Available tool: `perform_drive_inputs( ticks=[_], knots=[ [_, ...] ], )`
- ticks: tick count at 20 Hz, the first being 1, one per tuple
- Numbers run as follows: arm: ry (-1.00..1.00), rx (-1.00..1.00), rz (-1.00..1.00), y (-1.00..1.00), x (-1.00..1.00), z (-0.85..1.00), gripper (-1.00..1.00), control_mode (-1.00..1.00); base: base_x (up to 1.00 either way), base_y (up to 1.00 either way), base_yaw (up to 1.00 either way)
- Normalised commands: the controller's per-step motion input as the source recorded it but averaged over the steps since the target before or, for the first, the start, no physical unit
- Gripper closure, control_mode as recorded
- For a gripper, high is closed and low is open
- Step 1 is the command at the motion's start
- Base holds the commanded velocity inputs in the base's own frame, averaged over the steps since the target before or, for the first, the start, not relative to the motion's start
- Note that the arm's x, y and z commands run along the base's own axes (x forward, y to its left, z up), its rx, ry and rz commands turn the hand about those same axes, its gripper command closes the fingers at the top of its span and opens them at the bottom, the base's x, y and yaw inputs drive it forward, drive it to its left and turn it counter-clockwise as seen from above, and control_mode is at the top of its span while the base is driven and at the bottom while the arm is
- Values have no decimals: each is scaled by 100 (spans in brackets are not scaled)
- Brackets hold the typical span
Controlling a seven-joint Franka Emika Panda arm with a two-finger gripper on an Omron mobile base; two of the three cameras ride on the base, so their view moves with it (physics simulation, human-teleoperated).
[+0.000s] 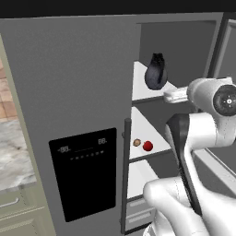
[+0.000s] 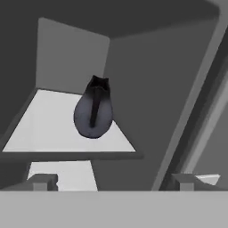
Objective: Move the apple and apricot from the top shelf to the second highest shelf to make space. Then, place the pitcher from the counter on the cleared top shelf.
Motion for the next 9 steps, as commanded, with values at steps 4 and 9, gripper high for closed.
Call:
perform_drive_inputs(
  ticks=[4, 9],
  knots=[
    [-11, 0, 9, 17, -100, -10, -100, -100, 0, 0, 0],
    [-6, -2, 6, 42, -95, -10, -100, -100, 0, 0, 0]
  ],
)
